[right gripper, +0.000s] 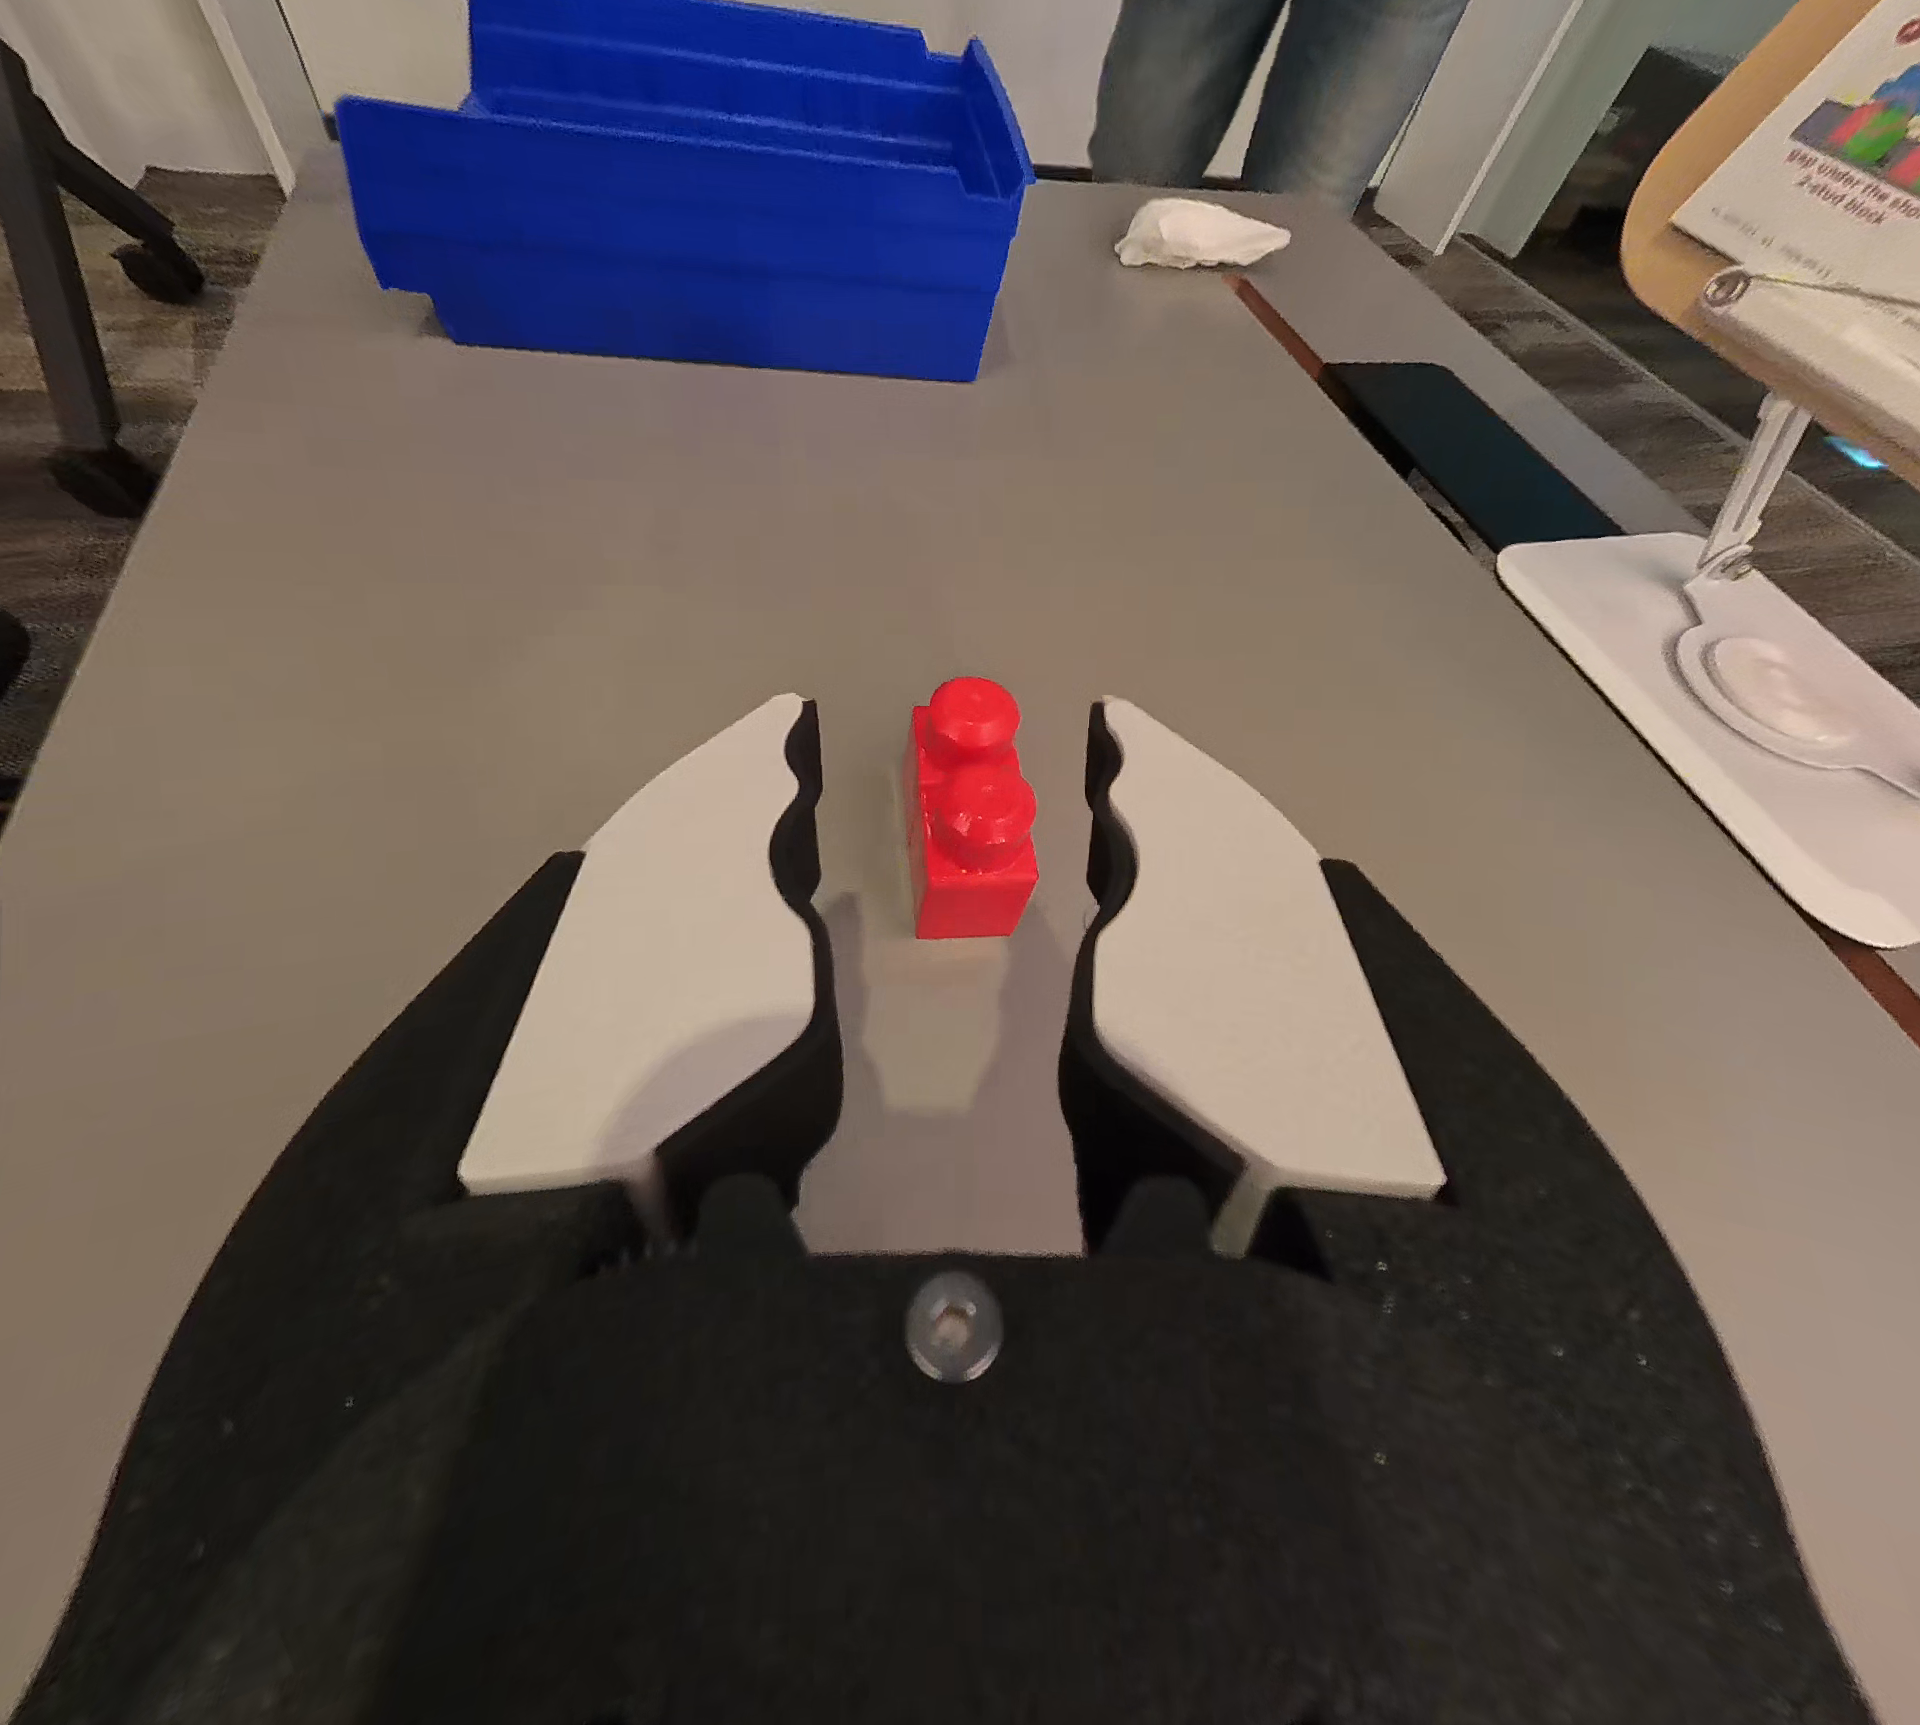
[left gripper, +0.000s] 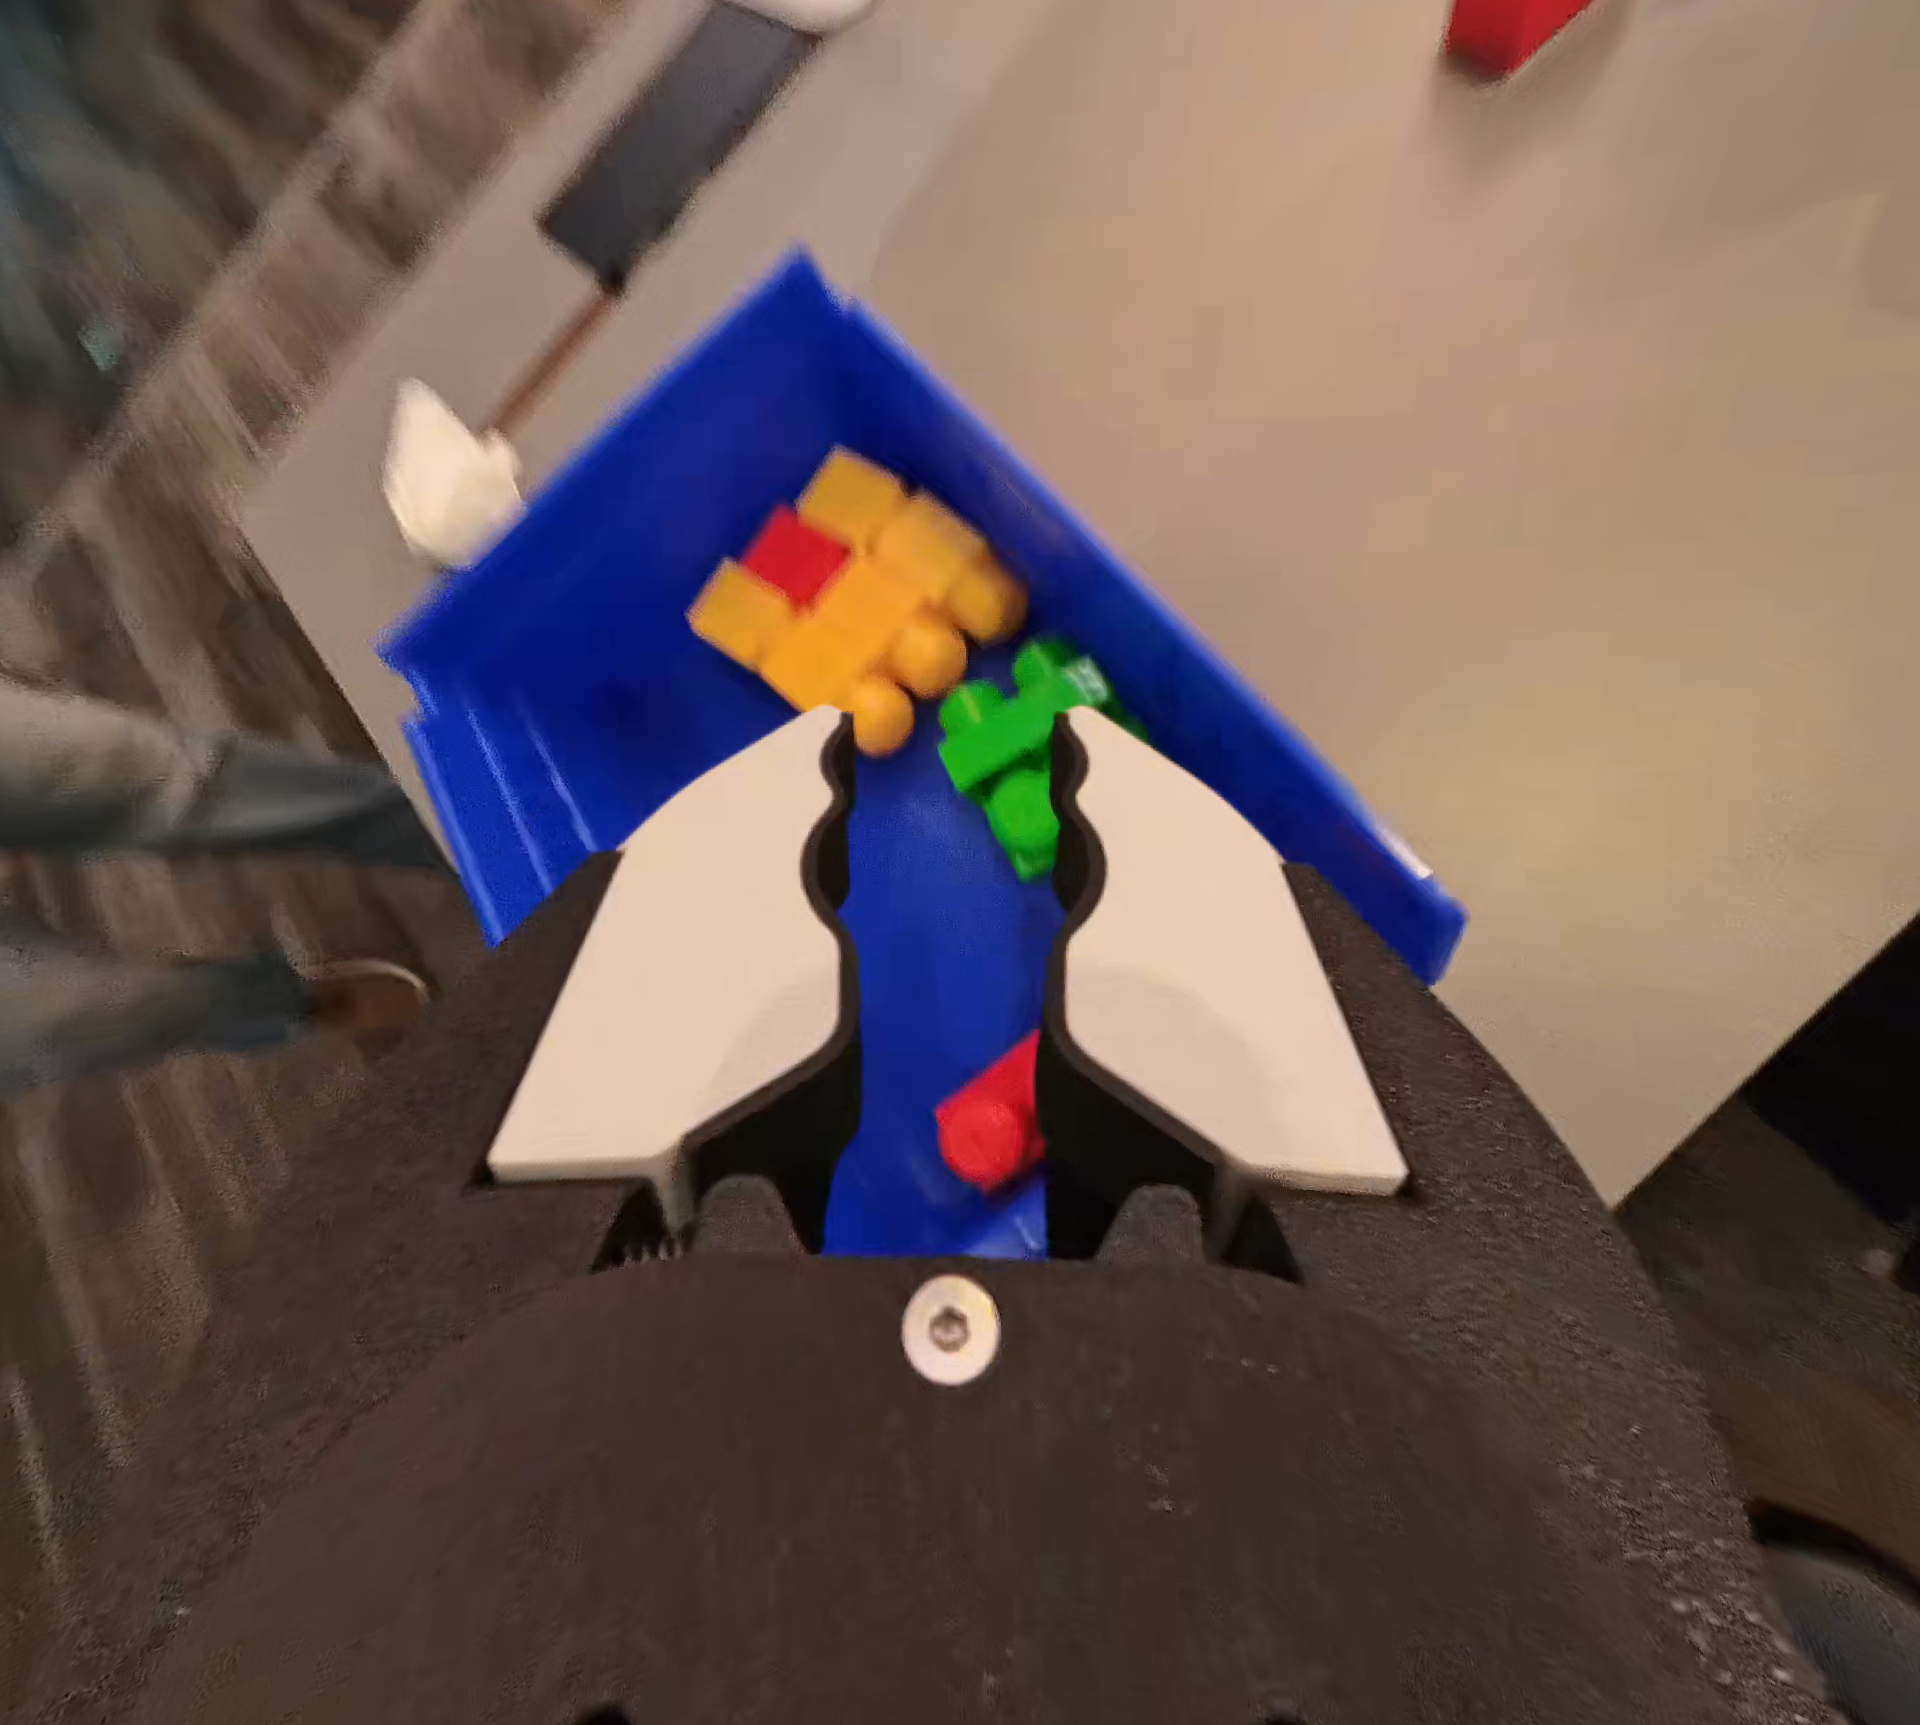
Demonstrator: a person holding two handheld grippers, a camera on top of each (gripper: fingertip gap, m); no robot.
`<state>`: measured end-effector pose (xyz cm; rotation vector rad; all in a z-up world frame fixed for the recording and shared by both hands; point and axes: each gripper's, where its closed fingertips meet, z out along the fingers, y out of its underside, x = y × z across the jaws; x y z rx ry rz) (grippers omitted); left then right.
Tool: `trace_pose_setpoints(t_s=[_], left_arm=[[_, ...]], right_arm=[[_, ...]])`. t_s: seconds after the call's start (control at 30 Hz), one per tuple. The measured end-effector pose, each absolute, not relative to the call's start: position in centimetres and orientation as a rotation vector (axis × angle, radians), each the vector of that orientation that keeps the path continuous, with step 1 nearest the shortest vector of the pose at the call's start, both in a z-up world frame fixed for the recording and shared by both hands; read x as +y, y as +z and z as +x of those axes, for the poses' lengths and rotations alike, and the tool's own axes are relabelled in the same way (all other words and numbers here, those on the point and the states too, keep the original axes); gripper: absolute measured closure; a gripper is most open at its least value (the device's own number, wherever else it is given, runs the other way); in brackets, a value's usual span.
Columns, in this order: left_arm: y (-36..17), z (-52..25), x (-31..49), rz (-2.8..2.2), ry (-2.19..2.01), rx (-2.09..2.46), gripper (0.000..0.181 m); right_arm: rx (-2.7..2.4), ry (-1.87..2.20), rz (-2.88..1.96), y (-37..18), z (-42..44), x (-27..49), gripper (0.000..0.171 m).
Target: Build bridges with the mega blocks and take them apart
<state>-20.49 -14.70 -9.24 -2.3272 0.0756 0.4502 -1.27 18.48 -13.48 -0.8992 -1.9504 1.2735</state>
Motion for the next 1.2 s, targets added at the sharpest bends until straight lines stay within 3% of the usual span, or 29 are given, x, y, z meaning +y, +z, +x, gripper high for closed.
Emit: trace_pose_setpoints(t_s=[0.13, 0.3, 0.83, 1.2], left_arm=[[-14.6, -21.3, -14.3, -2.406, 0.269, -0.072, 0.143], [-19.1, -21.7, -14.5, -2.594, 0.252, 0.125, 0.144], [-21.6, -23.7, -11.3, -2.647, 0.204, 0.779, 0.159], [-22.8, -23.5, -10.8, -2.728, 0.116, 0.968, 0.156]], right_arm=[[-1.947, 1.291, -0.897, -12.6, -0.4, 17.9, 0.123], [-1.971, 1.319, -0.921, -12.6, 0.2, 17.0, 0.124], [-2.012, 1.339, -1.002, -13.0, 0.0, 15.8, 0.129], [-1.971, 1.413, -1.071, -13.0, 0.0, 16.1, 0.131]])
